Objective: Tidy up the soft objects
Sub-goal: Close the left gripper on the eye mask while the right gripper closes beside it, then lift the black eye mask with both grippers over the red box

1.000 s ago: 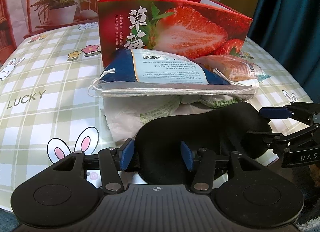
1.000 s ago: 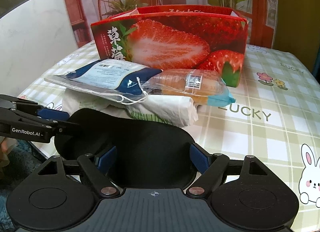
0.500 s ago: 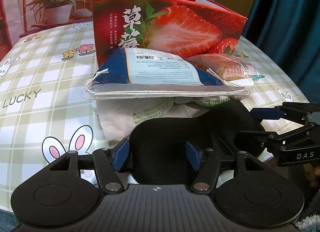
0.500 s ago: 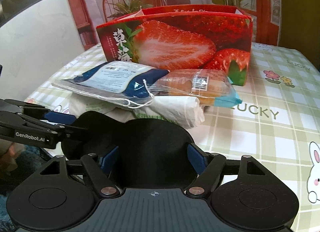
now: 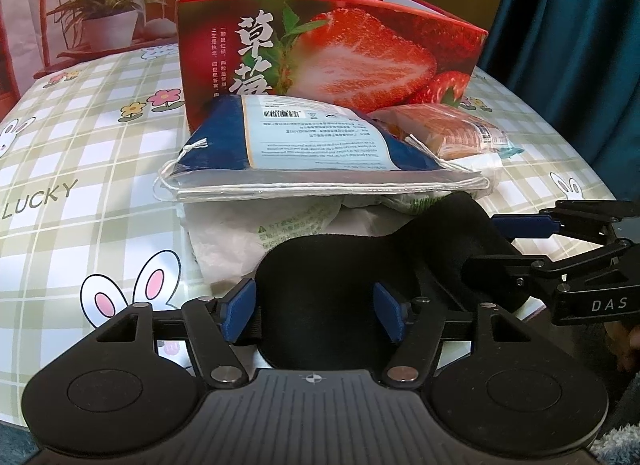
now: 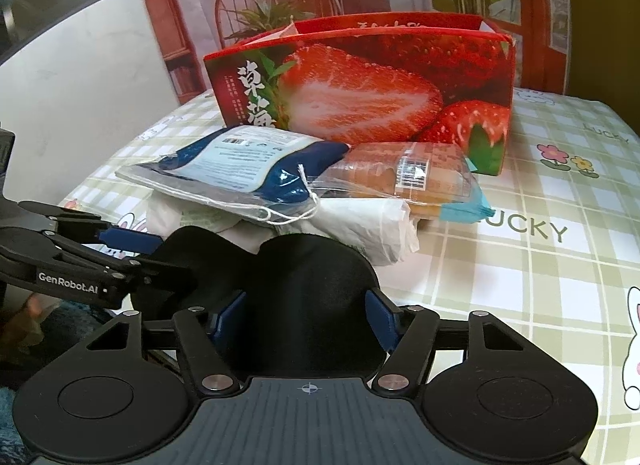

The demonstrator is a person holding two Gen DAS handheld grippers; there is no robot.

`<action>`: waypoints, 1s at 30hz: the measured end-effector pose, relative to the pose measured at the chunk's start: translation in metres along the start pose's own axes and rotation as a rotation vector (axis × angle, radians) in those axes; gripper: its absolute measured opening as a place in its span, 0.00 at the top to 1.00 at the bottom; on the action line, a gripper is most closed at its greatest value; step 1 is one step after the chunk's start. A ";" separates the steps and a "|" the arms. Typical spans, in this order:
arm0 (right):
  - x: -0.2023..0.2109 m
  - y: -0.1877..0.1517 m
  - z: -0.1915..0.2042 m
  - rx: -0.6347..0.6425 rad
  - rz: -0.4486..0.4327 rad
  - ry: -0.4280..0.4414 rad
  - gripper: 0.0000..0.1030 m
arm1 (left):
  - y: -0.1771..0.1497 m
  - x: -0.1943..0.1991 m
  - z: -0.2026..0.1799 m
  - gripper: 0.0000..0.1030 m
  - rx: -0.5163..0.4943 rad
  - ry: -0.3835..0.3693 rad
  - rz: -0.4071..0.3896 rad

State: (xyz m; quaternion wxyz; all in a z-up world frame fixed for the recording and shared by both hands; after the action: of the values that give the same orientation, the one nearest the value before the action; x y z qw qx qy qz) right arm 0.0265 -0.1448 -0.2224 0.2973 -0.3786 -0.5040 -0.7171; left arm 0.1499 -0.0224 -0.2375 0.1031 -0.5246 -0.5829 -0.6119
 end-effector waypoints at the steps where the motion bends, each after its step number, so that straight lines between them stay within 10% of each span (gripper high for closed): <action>1: 0.000 0.000 0.000 0.000 -0.001 0.003 0.43 | 0.000 0.000 0.000 0.35 0.000 -0.001 0.000; 18: 0.004 0.000 0.008 0.012 -0.021 0.054 0.54 | -0.002 -0.005 -0.008 0.32 -0.057 0.027 0.005; 30: 0.004 0.000 0.008 0.011 -0.021 0.054 0.54 | -0.001 -0.002 -0.011 0.67 -0.066 0.003 -0.009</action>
State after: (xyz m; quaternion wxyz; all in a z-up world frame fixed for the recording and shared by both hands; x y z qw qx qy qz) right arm 0.0264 -0.1372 -0.2178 0.3054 -0.3519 -0.5037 -0.7274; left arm 0.1437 -0.0322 -0.2369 0.0840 -0.5241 -0.5647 -0.6320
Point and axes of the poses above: each gripper's, at about its wrist camera, not at the fingertips, and x roughly against the way its jaws point, z to its left, y to its top, the point moved 5 cm from there along -x, roughly the way its jaws point, and after that the axes turned 8 degrees about -y, right-handed, at the moved point
